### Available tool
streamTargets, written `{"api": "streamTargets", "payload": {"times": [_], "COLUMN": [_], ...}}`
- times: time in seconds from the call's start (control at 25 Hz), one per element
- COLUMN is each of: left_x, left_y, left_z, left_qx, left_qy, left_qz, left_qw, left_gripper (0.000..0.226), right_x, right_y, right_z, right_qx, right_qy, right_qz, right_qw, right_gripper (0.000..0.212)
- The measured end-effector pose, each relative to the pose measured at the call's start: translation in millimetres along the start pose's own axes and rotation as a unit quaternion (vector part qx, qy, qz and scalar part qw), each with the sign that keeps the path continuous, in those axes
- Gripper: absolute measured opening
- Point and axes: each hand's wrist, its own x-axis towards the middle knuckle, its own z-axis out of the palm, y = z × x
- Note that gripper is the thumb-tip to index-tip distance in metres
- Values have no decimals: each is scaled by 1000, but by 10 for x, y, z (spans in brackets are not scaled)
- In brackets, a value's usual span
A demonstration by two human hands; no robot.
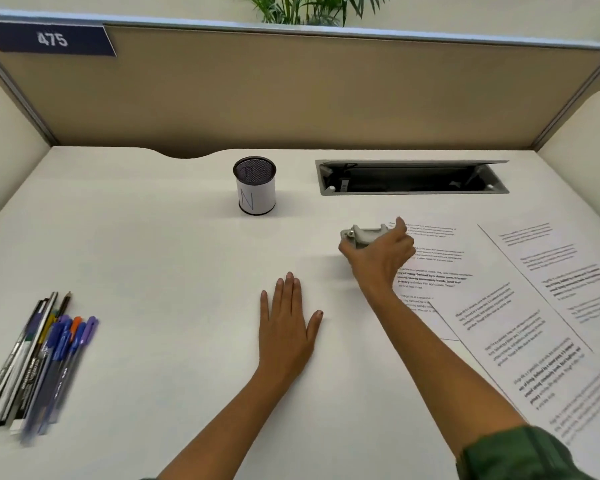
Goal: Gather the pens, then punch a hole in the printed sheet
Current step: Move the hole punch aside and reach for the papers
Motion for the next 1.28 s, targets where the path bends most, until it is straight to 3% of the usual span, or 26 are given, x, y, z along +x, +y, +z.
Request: {"api": "streamTargets", "payload": {"times": [0.28, 0.56, 0.8, 0.96, 1.12, 1.28], "left_x": [-21, -4, 15, 0, 78, 339], "left_y": [-43, -20, -27, 10, 211, 709], "left_z": [59, 39, 43, -9, -89, -17], "left_qx": [25, 9, 14, 8, -105, -183], "left_qy": [20, -2, -16, -27, -42, -85], "left_qz": [-13, -23, -32, -32, -48, -2], "left_qw": [999, 1000, 999, 999, 992, 979], "left_gripper": [64, 62, 61, 63, 67, 63], "right_x": [1024, 1455, 1524, 1380, 1081, 710], "right_y": [-46, 32, 70, 131, 346, 795], "right_z": [496, 904, 1031, 843, 332, -360], "right_qx": [-62, -146, -114, -72, -13, 9], "right_qy": [-26, -39, -39, -48, -6, -9], "right_qz": [42, 49, 65, 15, -69, -103], "right_qw": [997, 987, 991, 996, 998, 995], "right_gripper": [105, 101, 104, 108, 85, 66]}}
